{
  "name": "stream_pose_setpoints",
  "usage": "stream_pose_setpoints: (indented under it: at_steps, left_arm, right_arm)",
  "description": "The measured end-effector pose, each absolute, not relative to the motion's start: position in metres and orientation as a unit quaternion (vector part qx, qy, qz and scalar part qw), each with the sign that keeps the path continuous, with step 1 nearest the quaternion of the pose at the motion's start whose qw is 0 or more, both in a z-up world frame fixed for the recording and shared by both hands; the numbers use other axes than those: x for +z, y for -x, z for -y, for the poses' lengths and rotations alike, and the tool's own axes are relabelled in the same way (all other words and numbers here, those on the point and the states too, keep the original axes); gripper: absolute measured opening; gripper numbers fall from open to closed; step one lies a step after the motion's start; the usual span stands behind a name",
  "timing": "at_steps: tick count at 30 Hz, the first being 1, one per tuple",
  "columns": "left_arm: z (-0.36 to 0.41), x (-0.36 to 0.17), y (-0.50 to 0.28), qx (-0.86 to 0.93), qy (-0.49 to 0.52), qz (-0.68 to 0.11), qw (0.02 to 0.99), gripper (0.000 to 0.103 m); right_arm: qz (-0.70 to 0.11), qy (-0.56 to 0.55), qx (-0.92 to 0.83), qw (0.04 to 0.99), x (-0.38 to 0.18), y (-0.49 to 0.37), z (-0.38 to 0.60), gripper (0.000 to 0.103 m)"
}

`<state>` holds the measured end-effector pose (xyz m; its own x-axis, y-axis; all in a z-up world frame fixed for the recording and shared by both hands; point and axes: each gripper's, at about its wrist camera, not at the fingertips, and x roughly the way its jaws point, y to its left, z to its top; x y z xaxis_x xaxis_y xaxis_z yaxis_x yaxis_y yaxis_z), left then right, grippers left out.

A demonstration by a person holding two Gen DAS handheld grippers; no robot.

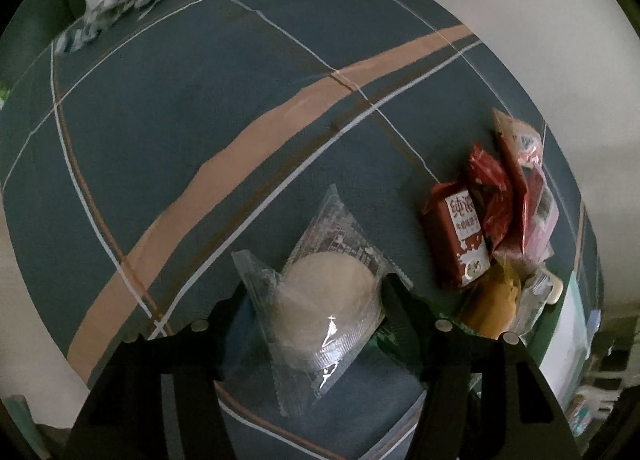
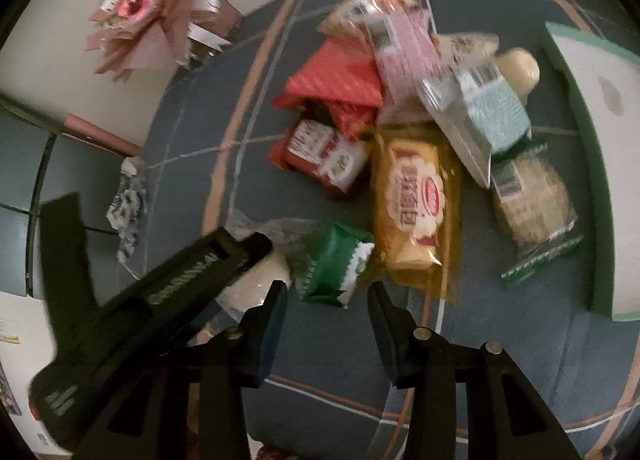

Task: Organize snacks
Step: 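Lower left tool onto wrapped round bun while right tool reaches green packet, then close left tool on the bun while right tool grasps the green packet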

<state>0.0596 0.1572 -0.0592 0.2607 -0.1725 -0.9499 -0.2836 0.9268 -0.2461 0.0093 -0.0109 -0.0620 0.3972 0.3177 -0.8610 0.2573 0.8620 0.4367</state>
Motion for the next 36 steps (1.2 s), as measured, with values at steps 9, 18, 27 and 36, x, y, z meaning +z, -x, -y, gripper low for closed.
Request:
stream_pose_setpoints:
  at_steps: [9, 18, 27, 36]
  left_arm:
    - [-0.157, -0.059, -0.064, 0.046, 0.199, -0.606, 0.769, 0.064]
    - [-0.164, -0.065, -0.064, 0.06, 0.225, -0.605, 0.761, 0.064]
    - [-0.174, -0.062, -0.061, 0.088, 0.219, -0.597, 0.766, 0.064]
    - [-0.179, -0.058, -0.068, 0.111, 0.2, -0.589, 0.775, 0.064]
  right_arm:
    - [-0.555, -0.25, 0.019, 0.793, -0.066, -0.012, 0.01, 0.044]
    - [-0.562, -0.245, 0.007, 0.79, -0.081, -0.027, 0.012, 0.045]
    - [-0.572, -0.211, -0.019, 0.792, -0.087, -0.034, 0.012, 0.045]
    - [-0.565, -0.156, -0.017, 0.81, -0.076, -0.044, -0.003, 0.068]
